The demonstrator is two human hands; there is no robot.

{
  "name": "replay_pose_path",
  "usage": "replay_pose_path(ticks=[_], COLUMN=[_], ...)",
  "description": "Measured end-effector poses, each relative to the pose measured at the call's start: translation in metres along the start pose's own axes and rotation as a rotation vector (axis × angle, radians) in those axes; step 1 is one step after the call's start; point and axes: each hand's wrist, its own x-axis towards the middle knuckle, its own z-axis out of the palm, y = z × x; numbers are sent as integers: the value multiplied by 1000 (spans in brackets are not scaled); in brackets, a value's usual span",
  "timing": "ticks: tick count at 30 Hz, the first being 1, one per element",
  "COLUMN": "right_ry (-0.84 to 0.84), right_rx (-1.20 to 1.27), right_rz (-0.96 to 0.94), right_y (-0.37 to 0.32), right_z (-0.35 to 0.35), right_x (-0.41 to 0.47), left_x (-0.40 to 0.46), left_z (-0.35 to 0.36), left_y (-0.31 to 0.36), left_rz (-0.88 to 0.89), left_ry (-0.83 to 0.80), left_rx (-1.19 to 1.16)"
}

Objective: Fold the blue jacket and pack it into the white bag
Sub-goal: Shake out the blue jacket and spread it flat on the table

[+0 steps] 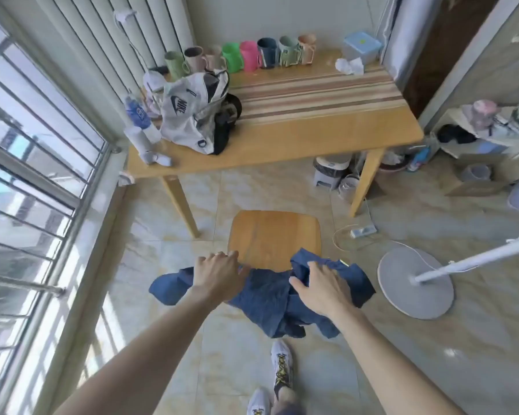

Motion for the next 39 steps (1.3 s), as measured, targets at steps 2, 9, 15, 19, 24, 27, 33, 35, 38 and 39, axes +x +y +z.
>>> replay_pose_path(ticks=[2,9,15,19,24,27,33,35,38,39], right_ry=[-66,-262,-54,-172,-59,111,194,180,112,81], right_rx=[-68,-54,-193,-299,-223,87,886,1032,1124,1116], right_rz=[38,65,174,481,415,318,79,-60,-294,-376], right_y=[3,2,10,37,42,28,-19,-41,-74,-84], right_z=[10,35,17,9,-6,-30,-107,-132,-162,-169], right_x=[25,50,71,85,74,60,-33,-77,-141,-162], left_x=[22,43,31,16,-7,-31,-91,-111,-134,-142], left_z=[13,40,19,-11,-52,-72,-97,-103,-116,-122], left_y=[10,31,24,18,8,1,-21,-20,-11,-7], left_rz=[-26,-38,-30,-32,10,9,46,56,102,127], left_ry=[-74,-374,-184,71,261,321,443,417,398,415], left_rx=[-4,-165,-482,-579,-647,-674,-661,-586,-472,-465])
